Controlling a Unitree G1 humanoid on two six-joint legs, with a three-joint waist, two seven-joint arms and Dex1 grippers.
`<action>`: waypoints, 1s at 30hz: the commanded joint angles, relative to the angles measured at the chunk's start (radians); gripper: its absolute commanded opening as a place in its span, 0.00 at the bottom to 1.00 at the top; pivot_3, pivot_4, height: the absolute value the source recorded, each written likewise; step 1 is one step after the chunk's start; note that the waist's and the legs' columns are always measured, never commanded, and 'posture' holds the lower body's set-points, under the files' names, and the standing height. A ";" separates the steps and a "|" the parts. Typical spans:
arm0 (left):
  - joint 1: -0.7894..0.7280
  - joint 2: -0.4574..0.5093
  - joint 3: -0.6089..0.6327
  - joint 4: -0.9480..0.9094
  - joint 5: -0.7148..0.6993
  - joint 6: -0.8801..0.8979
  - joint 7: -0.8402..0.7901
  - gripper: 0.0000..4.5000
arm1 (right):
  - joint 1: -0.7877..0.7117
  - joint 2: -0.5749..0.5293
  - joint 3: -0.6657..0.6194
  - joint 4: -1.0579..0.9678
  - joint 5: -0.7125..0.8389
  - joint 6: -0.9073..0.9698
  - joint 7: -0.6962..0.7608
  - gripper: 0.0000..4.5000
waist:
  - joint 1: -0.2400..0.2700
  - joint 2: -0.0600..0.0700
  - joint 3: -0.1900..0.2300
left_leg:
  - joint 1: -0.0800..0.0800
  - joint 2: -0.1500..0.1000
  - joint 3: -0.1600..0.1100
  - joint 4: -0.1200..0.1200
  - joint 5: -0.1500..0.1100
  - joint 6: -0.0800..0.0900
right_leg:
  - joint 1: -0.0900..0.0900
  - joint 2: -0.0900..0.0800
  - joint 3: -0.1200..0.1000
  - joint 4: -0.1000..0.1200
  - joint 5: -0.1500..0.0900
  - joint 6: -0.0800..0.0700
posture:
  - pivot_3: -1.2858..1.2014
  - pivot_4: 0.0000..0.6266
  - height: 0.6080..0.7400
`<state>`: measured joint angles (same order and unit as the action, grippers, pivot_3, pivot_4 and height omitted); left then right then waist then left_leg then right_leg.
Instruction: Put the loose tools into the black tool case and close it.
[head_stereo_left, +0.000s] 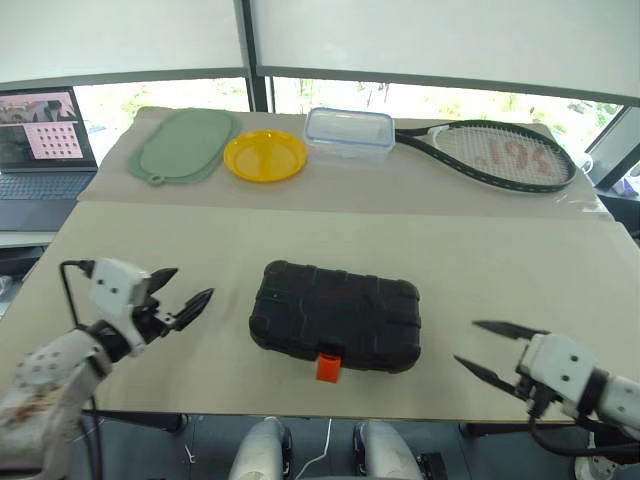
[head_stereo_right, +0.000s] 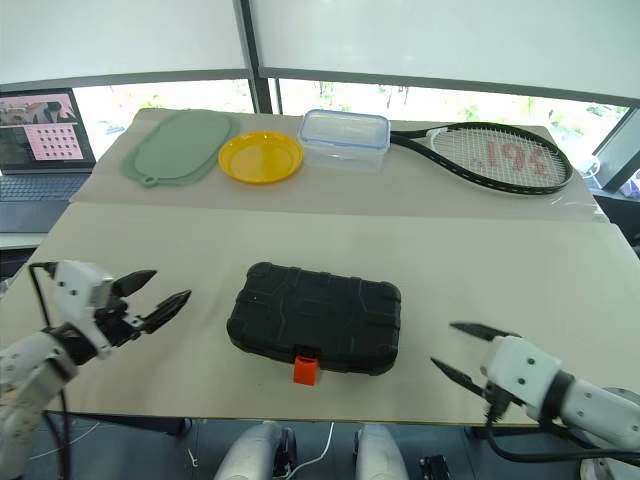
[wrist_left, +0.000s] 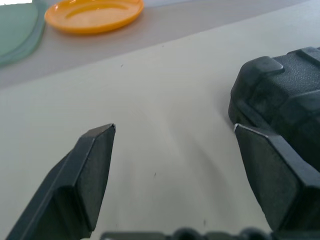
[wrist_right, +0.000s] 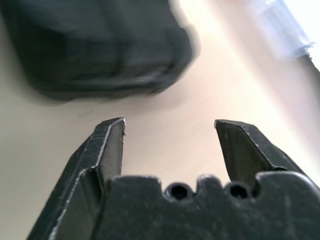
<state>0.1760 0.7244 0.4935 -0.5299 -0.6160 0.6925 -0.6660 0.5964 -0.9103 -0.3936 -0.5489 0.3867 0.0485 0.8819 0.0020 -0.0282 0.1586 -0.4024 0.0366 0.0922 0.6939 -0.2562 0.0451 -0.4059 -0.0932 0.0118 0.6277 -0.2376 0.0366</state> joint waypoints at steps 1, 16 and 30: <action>-0.142 0.129 -0.105 0.229 0.056 -0.056 -0.158 0.89 | 0.028 -0.042 0.031 -0.089 0.118 0.107 0.121 0.60 | 0.012 0.001 0.000 | 0.001 0.000 0.000 0.000 0.000 0.000 | 0.000 0.000 0.000 0.000 0.000 0.000 | 0.52 0.24 0.99; -0.911 -0.126 -0.698 0.973 0.450 -0.545 -0.516 0.01 | -0.389 -0.011 0.413 -0.036 0.018 0.256 0.134 0.00 | 0.016 -0.005 -0.001 | -0.008 -0.005 0.001 0.002 -0.001 0.001 | -0.004 0.002 0.000 -0.002 0.007 0.009 | 0.52 0.24 0.99; -0.826 0.000 -0.674 0.671 0.380 -0.348 -0.705 0.01 | -0.591 0.096 0.360 0.127 -0.064 0.337 -0.022 0.00 | 0.011 -0.007 -0.002 | -0.017 -0.005 0.002 0.003 0.000 0.001 | -0.016 0.002 0.001 0.002 0.006 0.010 | 0.52 0.24 0.99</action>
<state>-0.6227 0.7103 -0.2157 0.1778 -0.2059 0.3275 -1.3708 -0.0104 -0.8001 0.0068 -0.3664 0.2983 0.3805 0.8434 0.0133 -0.0354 0.1570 -0.4195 0.0317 0.0935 0.6970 -0.2566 0.0460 -0.4215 -0.0909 0.0131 0.6302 -0.2311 0.0462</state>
